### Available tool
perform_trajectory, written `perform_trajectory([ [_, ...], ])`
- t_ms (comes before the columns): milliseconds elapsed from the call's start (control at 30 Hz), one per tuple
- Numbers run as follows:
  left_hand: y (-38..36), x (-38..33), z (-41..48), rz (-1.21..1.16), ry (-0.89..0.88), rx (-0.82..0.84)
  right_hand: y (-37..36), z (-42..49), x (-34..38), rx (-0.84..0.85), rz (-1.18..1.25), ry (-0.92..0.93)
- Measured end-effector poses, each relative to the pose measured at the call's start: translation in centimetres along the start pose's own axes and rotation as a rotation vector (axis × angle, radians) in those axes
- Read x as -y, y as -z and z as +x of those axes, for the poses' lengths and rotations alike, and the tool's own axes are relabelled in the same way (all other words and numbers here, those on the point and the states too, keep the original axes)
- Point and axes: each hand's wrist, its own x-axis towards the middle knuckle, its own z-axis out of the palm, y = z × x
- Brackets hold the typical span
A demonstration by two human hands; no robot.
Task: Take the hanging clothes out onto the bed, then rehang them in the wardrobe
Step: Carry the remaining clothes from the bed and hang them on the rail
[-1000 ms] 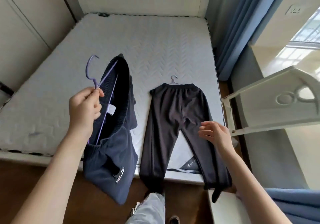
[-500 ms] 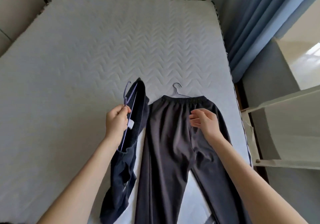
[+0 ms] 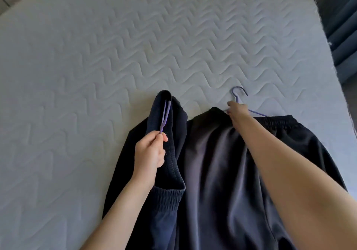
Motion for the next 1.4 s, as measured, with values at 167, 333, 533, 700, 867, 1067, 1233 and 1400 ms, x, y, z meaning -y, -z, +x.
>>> perform_trajectory([
  [167,0.9,-1.3,-0.3,-0.004,0.021,-0.036,-0.8,-1.8,1.6,-0.047,0.2,0.022],
  [333,3.1,-6.3,-2.6,0.042,0.0,-0.106,1.7,-9.3,3.1,-0.142,0.151,0.224],
  [533,5.4,-14.5,-8.7,0.1,-0.055,-0.128,8.8,-21.2,7.7,0.013,0.426,0.163],
  [700,7.8,-22.4,-15.4,0.139,-0.114,-0.115,14.7,-32.2,12.2,0.211,0.413,0.141],
  [867,10.9,-30.6,-24.1,0.135,-0.2,-0.163,17.6,-44.1,16.5,0.474,0.233,0.182],
  [1067,15.8,-35.3,-36.5,0.058,-0.262,-0.323,16.2,-56.5,18.3,0.715,-0.231,0.372],
  [1233,21.5,-34.9,-46.1,0.027,-0.296,-0.474,13.7,-63.5,18.1,0.665,-0.701,0.902],
  [1400,28.8,-30.6,-56.4,-0.016,-0.294,-0.71,9.2,-71.9,14.8,0.93,-0.635,1.085],
])
